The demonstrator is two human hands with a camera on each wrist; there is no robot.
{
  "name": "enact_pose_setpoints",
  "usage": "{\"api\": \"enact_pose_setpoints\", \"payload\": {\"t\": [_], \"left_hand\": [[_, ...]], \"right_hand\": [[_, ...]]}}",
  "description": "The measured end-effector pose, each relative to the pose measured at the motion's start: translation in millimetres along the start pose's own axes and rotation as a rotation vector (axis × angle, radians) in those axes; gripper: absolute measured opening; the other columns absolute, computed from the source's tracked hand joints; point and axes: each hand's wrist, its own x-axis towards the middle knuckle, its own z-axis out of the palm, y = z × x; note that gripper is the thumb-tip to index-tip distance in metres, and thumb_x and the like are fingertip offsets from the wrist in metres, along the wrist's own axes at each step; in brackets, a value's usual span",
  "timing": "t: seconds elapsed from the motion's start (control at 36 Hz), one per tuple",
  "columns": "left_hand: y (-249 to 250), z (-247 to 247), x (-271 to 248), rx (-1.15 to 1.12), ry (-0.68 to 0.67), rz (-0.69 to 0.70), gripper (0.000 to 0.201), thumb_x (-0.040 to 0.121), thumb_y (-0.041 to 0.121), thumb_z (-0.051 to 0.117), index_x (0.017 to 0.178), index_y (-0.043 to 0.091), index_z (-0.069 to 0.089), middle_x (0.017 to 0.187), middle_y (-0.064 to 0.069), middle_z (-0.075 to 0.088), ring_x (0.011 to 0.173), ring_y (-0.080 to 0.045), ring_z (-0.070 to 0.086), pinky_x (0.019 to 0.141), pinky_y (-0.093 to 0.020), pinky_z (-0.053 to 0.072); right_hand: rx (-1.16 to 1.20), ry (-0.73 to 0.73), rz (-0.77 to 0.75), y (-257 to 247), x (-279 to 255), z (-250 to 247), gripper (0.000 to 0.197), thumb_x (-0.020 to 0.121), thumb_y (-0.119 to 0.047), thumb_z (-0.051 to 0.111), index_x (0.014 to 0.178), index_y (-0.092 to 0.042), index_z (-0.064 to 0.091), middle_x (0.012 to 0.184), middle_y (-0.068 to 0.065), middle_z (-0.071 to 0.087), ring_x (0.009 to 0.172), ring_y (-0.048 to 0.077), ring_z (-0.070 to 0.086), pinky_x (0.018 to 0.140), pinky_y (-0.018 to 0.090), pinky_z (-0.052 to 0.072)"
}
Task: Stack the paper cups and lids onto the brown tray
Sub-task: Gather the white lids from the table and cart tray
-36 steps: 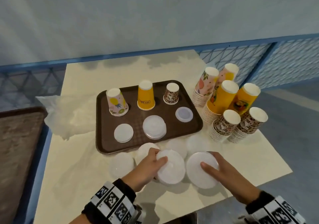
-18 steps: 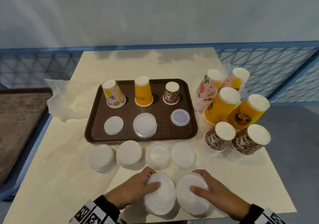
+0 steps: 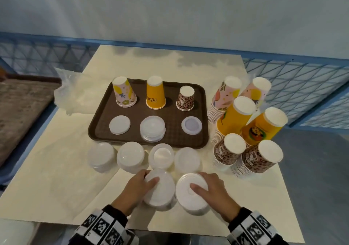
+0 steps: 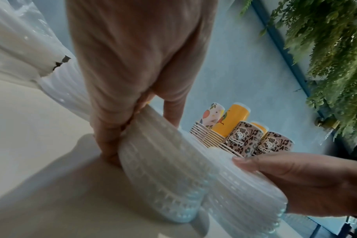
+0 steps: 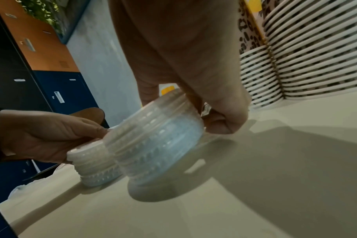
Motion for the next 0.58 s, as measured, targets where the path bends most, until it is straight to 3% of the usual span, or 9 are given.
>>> {"api": "enact_pose_setpoints", "payload": {"t": [0.08, 0.17, 0.25, 0.33, 0.39, 0.44, 0.5, 0.58], "left_hand": [[3.9, 4.2, 1.4, 0.029, 0.061, 0.023, 0.022, 0.092, 0.022, 0.056, 0.11, 0.011, 0.054, 0.108, -0.007, 0.061, 0.098, -0.022, 0.055, 0.082, -0.029, 0.042], [4.1, 6.2, 5.1, 0.091, 0.092, 0.045, 0.025, 0.091, 0.022, 0.057, 0.113, 0.009, 0.056, 0.11, -0.008, 0.058, 0.103, -0.025, 0.056, 0.086, -0.032, 0.043], [1.2, 4.8, 8.5, 0.236, 0.109, 0.076, 0.027, 0.088, 0.023, 0.06, 0.111, 0.009, 0.06, 0.11, -0.01, 0.06, 0.105, -0.027, 0.056, 0.089, -0.034, 0.044], [0.4, 6.0, 11.6, 0.295, 0.156, 0.133, 0.023, 0.086, 0.02, 0.062, 0.106, 0.009, 0.062, 0.101, -0.005, 0.055, 0.098, -0.022, 0.054, 0.084, -0.028, 0.04], [1.2, 6.5, 11.5, 0.341, 0.175, 0.166, 0.023, 0.087, 0.019, 0.062, 0.107, 0.008, 0.06, 0.099, -0.002, 0.047, 0.091, -0.017, 0.048, 0.081, -0.023, 0.034], [1.9, 5.8, 10.9, 0.383, 0.167, 0.195, 0.024, 0.088, 0.019, 0.061, 0.11, 0.008, 0.059, 0.1, -0.003, 0.048, 0.089, -0.015, 0.047, 0.081, -0.021, 0.034], [5.8, 2.8, 7.9, 0.416, 0.139, 0.187, 0.022, 0.089, 0.022, 0.059, 0.108, 0.01, 0.059, 0.101, -0.003, 0.054, 0.09, -0.016, 0.051, 0.079, -0.02, 0.034], [17.2, -5.4, -1.9, 0.532, 0.079, 0.211, 0.014, 0.092, 0.029, 0.054, 0.093, 0.015, 0.052, 0.085, 0.005, 0.054, 0.086, -0.016, 0.053, 0.063, -0.015, 0.033]], "right_hand": [[0.0, 0.011, 0.011, -0.9, 6.2, 1.1, 0.054, 0.077, -0.054, 0.062, 0.125, -0.032, 0.053, 0.121, 0.004, 0.047, 0.118, 0.023, 0.041, 0.104, 0.036, 0.036], [-0.006, 0.045, 0.003, 1.9, 13.0, 3.2, 0.071, 0.059, -0.071, 0.051, 0.12, -0.036, 0.056, 0.118, 0.003, 0.053, 0.115, 0.024, 0.046, 0.1, 0.039, 0.041], [0.0, 0.055, -0.006, 12.2, 20.4, 6.1, 0.07, 0.055, -0.072, 0.053, 0.114, -0.033, 0.06, 0.113, 0.002, 0.059, 0.11, 0.025, 0.053, 0.096, 0.042, 0.046], [0.027, 0.097, -0.022, 4.8, 18.2, 4.0, 0.056, 0.056, -0.059, 0.065, 0.103, -0.028, 0.061, 0.11, 0.002, 0.058, 0.104, 0.022, 0.055, 0.092, 0.038, 0.047], [0.047, 0.135, -0.044, -3.0, 15.3, 2.1, 0.042, 0.065, -0.038, 0.076, 0.099, -0.026, 0.054, 0.11, 0.002, 0.05, 0.101, 0.018, 0.052, 0.086, 0.026, 0.042], [0.046, 0.145, -0.058, -4.0, 15.6, 2.1, 0.043, 0.072, -0.023, 0.077, 0.103, -0.023, 0.048, 0.11, 0.0, 0.041, 0.098, 0.013, 0.047, 0.082, 0.018, 0.034], [0.031, 0.159, -0.081, -3.6, 14.1, 1.1, 0.052, 0.073, -0.023, 0.077, 0.115, -0.019, 0.047, 0.111, -0.002, 0.037, 0.1, 0.012, 0.045, 0.084, 0.017, 0.034], [0.064, 0.202, -0.15, -4.4, 6.1, -5.4, 0.06, 0.075, -0.026, 0.075, 0.125, -0.02, 0.043, 0.115, -0.004, 0.037, 0.107, 0.011, 0.044, 0.09, 0.02, 0.039]]}}
